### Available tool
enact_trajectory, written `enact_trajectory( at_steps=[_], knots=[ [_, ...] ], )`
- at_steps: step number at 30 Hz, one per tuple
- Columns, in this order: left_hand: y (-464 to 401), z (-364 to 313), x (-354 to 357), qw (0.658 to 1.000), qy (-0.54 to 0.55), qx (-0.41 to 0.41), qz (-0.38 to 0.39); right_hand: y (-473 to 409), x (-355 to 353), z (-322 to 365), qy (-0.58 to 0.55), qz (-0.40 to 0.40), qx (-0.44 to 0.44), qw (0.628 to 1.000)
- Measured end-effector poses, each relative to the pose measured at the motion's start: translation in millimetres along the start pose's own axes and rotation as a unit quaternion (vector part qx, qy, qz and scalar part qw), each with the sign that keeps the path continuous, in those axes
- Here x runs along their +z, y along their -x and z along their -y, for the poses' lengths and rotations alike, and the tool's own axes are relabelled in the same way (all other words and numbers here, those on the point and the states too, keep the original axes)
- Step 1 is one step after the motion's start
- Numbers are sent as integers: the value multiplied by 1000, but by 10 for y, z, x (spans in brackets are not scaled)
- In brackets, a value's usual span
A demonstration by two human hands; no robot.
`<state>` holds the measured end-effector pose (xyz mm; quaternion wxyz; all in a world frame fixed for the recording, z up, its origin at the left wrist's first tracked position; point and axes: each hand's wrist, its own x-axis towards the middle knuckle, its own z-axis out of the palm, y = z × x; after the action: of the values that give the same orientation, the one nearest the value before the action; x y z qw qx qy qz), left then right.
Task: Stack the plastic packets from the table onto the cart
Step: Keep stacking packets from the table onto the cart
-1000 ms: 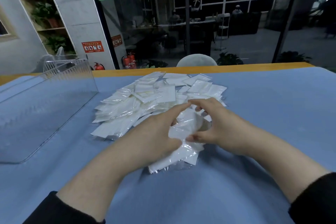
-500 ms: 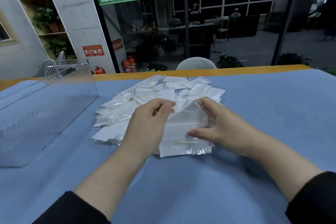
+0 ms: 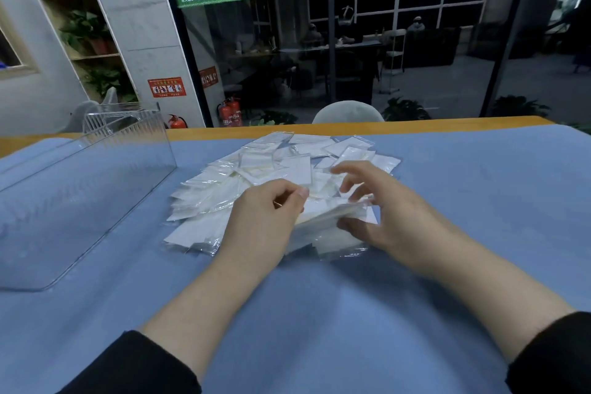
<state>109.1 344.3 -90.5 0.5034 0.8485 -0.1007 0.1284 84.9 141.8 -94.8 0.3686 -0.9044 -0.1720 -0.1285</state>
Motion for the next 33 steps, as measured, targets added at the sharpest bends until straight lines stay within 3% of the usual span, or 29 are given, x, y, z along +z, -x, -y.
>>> enact_trajectory(
  at_steps=[3, 6, 10, 13, 15, 18, 24, 29, 33],
  knots=[
    [-25, -18, 10, 998, 61, -17, -31, 1, 56, 85, 46, -4, -49, 998],
    [-34, -36, 1, 993, 106, 3, -57, -9, 104, 70, 56, -27, -32, 998],
    [-26, -2, 6, 998, 60, 5, -3, -20, 79, -27, 81, -21, 10, 996],
    [-24, -8, 28, 999, 41, 5, 16, -27, 42, -8, 51, -65, -22, 996],
    [-16, -19, 38, 999, 40, 12, 23, -30, 56, 22, 74, -48, -54, 995],
    [-20, 11, 51, 999, 42, 12, 32, -19, 114, 13, 117, -2, -26, 993],
    [-15, -16, 50, 996, 79, 19, 32, -9, 47, -2, 62, -21, -15, 998],
    [-9, -6, 77, 997, 49, 10, 53, -20, 82, -51, 91, 17, 24, 995],
    [35, -76, 23, 991, 73, 13, 108, -19, 19, -51, 57, -34, 26, 997]
  ],
)
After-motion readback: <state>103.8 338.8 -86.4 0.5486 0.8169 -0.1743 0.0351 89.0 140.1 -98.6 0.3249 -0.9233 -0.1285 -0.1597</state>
